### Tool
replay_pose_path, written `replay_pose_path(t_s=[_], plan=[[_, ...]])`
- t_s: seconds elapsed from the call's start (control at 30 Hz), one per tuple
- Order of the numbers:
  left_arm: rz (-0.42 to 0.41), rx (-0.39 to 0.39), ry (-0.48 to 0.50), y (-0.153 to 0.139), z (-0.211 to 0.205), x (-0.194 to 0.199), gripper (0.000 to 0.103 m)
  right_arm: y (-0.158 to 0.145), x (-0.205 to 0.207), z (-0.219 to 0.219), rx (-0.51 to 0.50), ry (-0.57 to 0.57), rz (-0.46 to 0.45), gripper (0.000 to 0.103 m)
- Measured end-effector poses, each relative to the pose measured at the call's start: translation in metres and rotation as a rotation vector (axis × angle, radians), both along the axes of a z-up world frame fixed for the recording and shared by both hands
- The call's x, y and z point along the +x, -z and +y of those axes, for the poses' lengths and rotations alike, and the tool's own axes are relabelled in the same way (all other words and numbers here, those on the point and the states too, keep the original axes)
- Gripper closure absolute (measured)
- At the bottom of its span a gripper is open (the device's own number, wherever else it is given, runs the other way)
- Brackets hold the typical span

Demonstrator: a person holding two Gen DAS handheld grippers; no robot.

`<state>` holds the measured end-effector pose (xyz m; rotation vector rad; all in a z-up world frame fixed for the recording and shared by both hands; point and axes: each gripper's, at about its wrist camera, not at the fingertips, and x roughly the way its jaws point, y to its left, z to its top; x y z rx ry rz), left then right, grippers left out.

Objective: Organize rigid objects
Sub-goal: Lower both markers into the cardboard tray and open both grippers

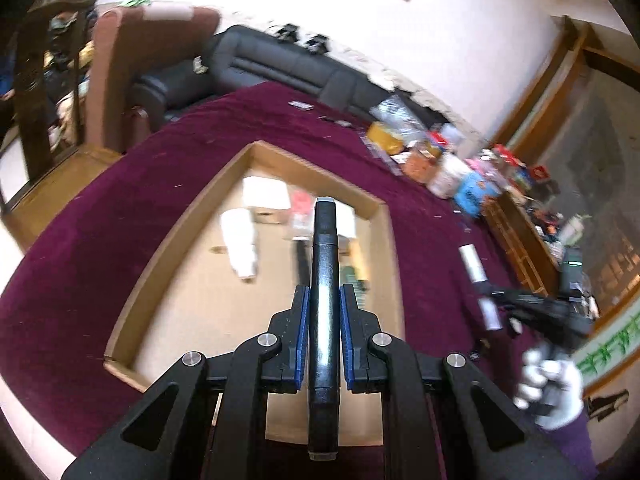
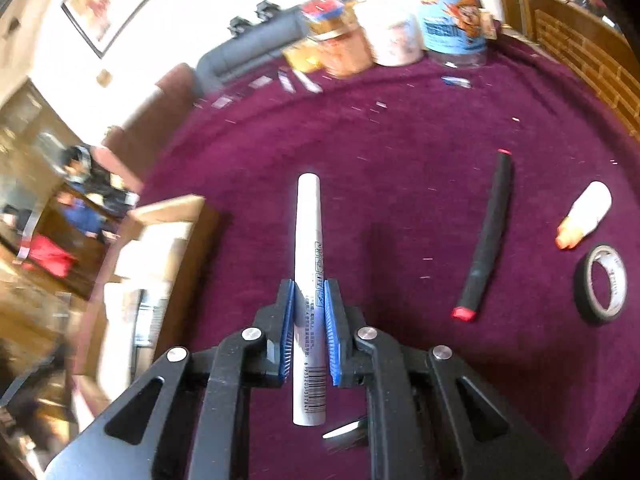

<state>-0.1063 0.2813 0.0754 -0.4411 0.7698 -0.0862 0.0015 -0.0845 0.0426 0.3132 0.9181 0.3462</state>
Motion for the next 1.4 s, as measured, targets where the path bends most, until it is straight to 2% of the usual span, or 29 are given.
replay_pose_path(t_s=[0.13, 0.27, 0.4, 0.5, 0.63, 0.73, 0.8, 0.9, 1.07, 1.17, 1.23, 1.4], plan=[[0.081, 0.020, -0.041, 0.014, 0.016, 0.014, 0.091, -0.017, -0.012, 0.024, 0.107, -0.089, 0.004, 0.091], [0.189, 0.006, -0.072, 0.036, 0.029, 0.030, 0.091, -0.019, -0.017, 0.062, 0.199, -0.197, 0.061, 0.091], [0.259, 0.038, -0.097, 0.051, 0.035, 0.043, 0.091, -0.008, -0.021, 0.114, 0.230, -0.299, 0.122, 0.090], [0.303, 0.064, -0.112, 0.058, 0.037, 0.057, 0.091, 0.001, -0.021, 0.154, 0.211, -0.356, 0.158, 0.090], [0.297, 0.083, -0.131, 0.057, 0.038, 0.064, 0.090, 0.011, -0.025, 0.199, 0.192, -0.410, 0.194, 0.090], [0.261, 0.071, -0.120, 0.049, 0.038, 0.056, 0.079, 0.017, -0.024, 0.219, 0.181, -0.433, 0.206, 0.090], [0.217, 0.075, -0.118, 0.039, 0.037, 0.044, 0.069, 0.024, -0.025, 0.231, 0.168, -0.447, 0.217, 0.090], [0.147, 0.057, -0.141, 0.023, 0.043, 0.021, 0.058, 0.035, -0.022, 0.246, 0.142, -0.462, 0.242, 0.090], [0.060, 0.017, -0.226, 0.006, 0.064, -0.013, 0.048, 0.054, -0.017, 0.264, 0.075, -0.453, 0.272, 0.090], [0.031, 0.007, -0.267, 0.001, 0.074, -0.026, 0.047, 0.056, -0.018, 0.273, -0.022, -0.417, 0.224, 0.090], [0.026, 0.013, -0.280, 0.000, 0.077, -0.027, 0.046, 0.052, -0.015, 0.275, -0.050, -0.408, 0.199, 0.090], [0.018, 0.036, -0.310, -0.001, 0.081, -0.031, 0.046, 0.037, -0.019, 0.285, -0.182, -0.411, 0.072, 0.090]])
